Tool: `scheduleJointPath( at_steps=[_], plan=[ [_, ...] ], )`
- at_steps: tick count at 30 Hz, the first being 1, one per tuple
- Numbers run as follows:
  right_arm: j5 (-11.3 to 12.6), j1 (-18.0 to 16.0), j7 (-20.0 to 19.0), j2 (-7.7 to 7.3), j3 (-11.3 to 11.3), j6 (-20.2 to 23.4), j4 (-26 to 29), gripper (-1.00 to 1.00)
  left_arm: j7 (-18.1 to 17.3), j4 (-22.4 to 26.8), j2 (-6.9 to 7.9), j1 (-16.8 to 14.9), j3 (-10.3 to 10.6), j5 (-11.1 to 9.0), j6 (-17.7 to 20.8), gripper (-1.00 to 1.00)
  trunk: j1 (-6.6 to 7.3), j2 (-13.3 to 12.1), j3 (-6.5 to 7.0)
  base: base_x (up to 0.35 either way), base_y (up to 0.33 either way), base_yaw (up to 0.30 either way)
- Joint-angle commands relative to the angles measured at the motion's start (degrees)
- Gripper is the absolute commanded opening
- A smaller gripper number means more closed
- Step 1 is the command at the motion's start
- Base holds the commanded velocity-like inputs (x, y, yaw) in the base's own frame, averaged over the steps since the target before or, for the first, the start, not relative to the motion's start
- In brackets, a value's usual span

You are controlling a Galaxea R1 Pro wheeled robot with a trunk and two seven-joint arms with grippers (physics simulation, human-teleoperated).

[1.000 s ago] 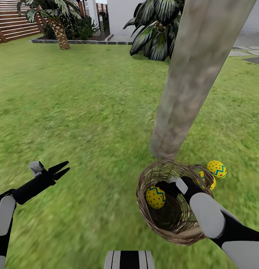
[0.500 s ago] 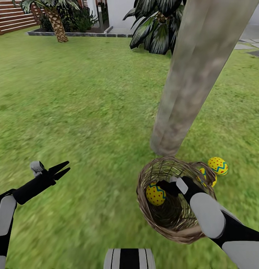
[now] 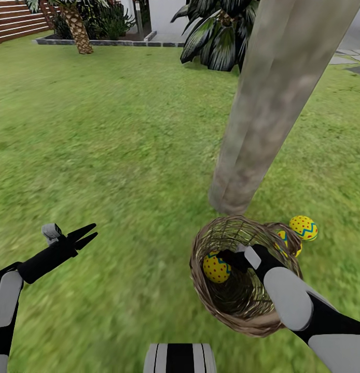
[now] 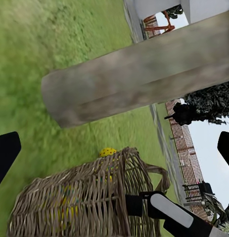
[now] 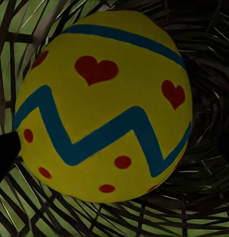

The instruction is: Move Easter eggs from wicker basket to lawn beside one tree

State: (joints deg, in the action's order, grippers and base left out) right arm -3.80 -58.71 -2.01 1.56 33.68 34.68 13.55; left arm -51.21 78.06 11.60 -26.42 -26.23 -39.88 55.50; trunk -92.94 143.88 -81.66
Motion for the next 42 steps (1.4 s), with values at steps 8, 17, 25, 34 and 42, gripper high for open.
scheduleJointPath(
  at_steps=[8, 17, 25, 34, 42],
  plan=[
    [-0.3, 0.0, -0.4, 0.15, 0.3, 0.4, 0.2, 1.00, -0.2, 0.0, 0.00, 0.0, 0.0, 0.1, 0.2, 1.00, -0.04, 0.0, -0.48, 0.000, 0.000, 0.000],
    [-0.6, 0.0, -5.2, -0.22, 0.3, 0.4, 0.2, 1.00, -0.2, 0.0, 0.00, 0.0, 0.0, 0.1, 0.2, 1.00, -0.04, 0.0, -0.48, 0.000, 0.000, 0.000],
    [-0.8, 0.0, -5.4, -0.22, -0.2, 0.4, 0.2, 1.00, -0.2, 0.0, 0.00, 0.0, 0.0, 0.1, 0.2, 1.00, -0.04, 0.0, -0.48, 0.000, 0.000, 0.000],
    [-0.7, 0.0, -5.5, -0.24, -0.5, 0.4, 0.2, 1.00, -0.2, 0.0, 0.00, 0.0, 0.0, 0.1, 0.2, 1.00, -0.20, 0.1, -1.81, 0.000, 0.000, 0.000],
    [-0.7, 0.0, -5.8, -0.17, -0.5, 0.4, 0.2, 1.00, -0.2, 0.0, -0.04, 0.0, 0.0, 0.1, 0.2, 1.00, -0.27, 0.2, -2.47, 0.000, 0.000, 0.000]
  ],
)
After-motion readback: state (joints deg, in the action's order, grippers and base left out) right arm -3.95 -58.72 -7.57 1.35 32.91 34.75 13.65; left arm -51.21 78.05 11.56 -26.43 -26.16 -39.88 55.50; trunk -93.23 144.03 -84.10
